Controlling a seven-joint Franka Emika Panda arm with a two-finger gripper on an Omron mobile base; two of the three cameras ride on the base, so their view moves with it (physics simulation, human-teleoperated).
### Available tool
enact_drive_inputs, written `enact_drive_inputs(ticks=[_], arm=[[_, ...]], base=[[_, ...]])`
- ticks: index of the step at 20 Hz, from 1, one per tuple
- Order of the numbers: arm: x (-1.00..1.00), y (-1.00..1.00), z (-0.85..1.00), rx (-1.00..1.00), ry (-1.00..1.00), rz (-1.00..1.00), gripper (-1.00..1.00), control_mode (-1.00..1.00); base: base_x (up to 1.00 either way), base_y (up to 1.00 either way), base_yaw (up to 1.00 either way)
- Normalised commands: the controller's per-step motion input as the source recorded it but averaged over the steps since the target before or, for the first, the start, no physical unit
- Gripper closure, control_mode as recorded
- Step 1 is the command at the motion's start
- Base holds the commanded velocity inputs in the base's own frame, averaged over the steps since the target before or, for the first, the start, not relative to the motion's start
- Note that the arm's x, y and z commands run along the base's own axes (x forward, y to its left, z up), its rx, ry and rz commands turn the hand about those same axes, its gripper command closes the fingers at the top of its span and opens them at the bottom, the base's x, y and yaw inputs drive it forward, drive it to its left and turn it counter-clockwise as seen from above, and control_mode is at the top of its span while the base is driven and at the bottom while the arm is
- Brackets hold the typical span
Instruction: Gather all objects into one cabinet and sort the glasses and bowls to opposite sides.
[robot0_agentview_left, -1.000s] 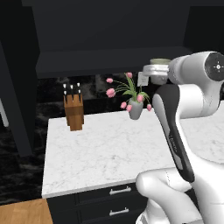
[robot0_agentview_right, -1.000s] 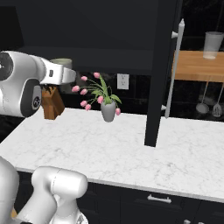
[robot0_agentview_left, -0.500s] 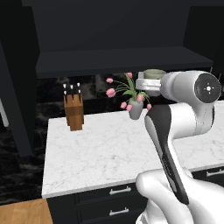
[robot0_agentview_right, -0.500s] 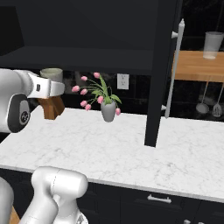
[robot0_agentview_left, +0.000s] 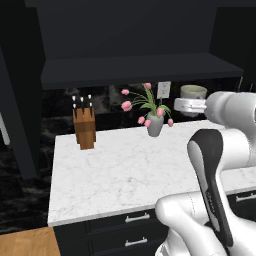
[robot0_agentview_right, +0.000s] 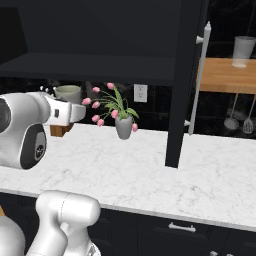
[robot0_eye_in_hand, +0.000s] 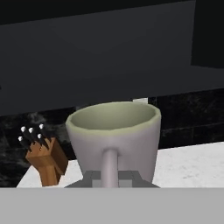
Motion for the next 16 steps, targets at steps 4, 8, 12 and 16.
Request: enact_drive_inputs(ticks=[4,8,12,16], arm=[[-0.64,0.0,-0.02,0.0,0.01,0.06,1.0,-1.0],[-0.15,0.15,-0.02,0.0,0.06,0.01,1.0,-1.0],[-0.12,0.02,0.0,0.0,0.12,0.0,1.0,-1.0],[-0.44,-0.05,0.0,0.0,0.1,-0.04,1.0,-1.0]], base=[[0.0,0.0,0.0],[0.0,0.0,0.0],[0.0,0.0,0.0],[0.0,0.0,0.0]])
